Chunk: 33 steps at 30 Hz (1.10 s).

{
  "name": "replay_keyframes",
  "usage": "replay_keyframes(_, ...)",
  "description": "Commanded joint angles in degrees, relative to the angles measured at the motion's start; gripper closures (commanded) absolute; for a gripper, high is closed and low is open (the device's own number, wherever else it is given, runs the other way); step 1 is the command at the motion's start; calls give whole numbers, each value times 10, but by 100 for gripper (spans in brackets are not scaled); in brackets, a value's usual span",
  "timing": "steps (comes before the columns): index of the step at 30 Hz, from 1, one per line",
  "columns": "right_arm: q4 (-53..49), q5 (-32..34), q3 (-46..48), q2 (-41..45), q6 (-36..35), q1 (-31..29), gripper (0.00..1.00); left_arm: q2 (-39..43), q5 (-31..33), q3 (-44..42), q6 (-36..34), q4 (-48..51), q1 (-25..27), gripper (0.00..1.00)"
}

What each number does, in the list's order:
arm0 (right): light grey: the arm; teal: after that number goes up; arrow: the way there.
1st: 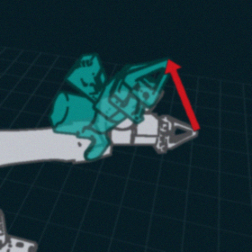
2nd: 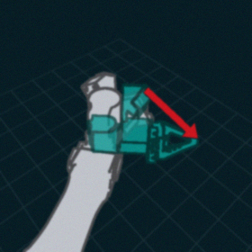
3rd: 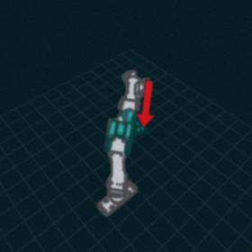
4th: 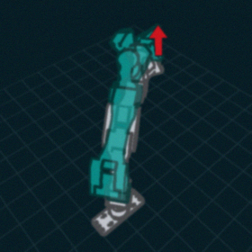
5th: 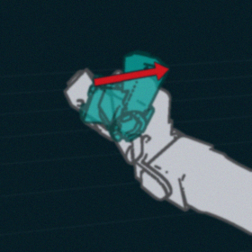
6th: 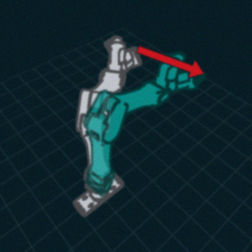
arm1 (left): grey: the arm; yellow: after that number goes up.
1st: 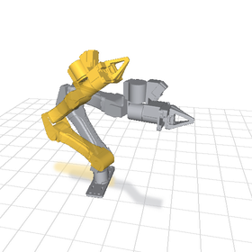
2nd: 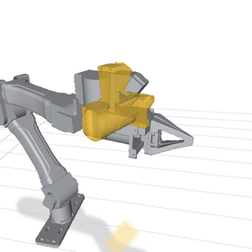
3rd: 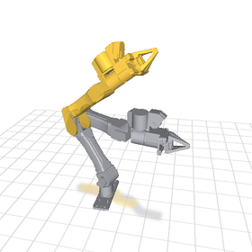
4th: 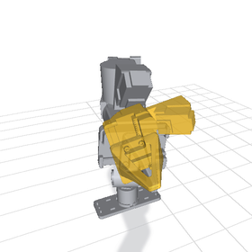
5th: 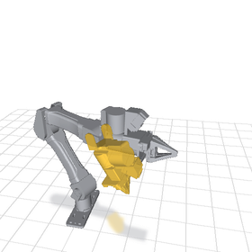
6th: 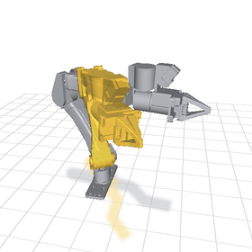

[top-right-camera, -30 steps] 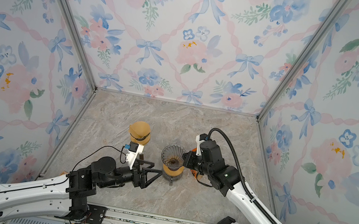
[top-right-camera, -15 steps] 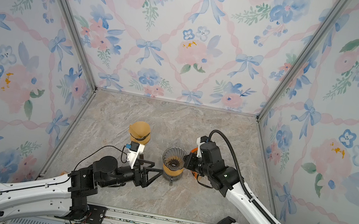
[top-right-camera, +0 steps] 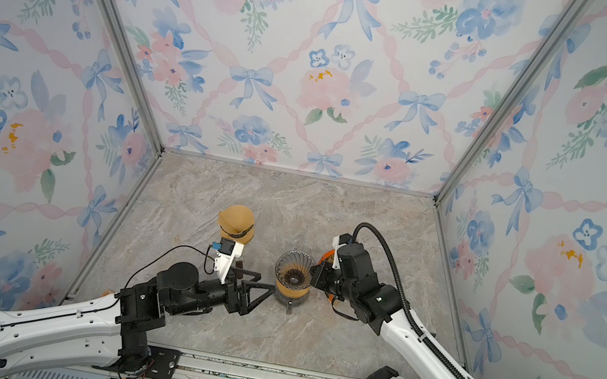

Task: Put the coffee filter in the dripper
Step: 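Lower the glass dripper into the coaster ring and open the right gripper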

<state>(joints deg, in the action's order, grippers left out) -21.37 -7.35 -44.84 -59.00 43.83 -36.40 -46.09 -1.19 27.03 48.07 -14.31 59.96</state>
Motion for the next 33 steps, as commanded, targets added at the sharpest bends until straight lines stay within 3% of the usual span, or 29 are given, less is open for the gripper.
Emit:
replay_keyframes(1,23,-9,7,2,6,5,96,3,-8,-12,0,-12,-4,2)
replay_keyframes(33,32,-10,19,-10,9,6,95,13,-5,-28,6,-12,-6,2)
